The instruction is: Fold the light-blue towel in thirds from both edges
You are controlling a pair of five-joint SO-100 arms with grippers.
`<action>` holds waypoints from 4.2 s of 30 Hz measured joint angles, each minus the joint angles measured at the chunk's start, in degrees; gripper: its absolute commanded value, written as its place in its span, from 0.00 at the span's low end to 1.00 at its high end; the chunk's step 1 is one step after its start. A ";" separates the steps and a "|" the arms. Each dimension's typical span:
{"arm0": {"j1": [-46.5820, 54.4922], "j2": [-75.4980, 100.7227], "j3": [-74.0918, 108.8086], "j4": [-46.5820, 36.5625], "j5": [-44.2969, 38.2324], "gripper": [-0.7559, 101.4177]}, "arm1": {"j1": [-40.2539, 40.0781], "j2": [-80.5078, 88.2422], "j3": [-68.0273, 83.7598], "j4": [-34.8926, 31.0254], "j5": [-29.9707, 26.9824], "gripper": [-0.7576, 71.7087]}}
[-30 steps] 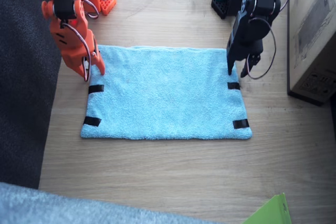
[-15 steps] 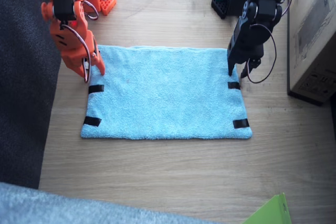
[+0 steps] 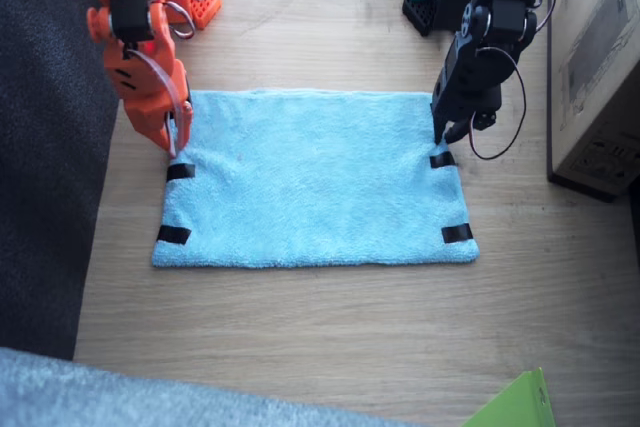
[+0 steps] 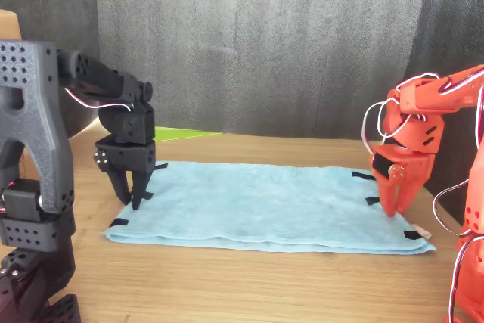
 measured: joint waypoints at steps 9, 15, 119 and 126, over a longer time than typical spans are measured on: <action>0.44 0.09 0.00 -0.18 0.35 0.03 | 1.49 0.00 0.00 0.00 -0.62 0.01; 0.70 0.18 0.00 -0.26 0.00 0.02 | 4.66 1.49 -1.49 2.02 -0.62 0.01; -16.35 1.05 -27.16 16.96 4.13 0.01 | 10.46 -17.23 -60.47 32.08 0.70 0.37; -19.07 -5.01 -34.10 19.16 4.39 0.01 | 5.27 -15.64 -59.24 32.08 -1.49 0.37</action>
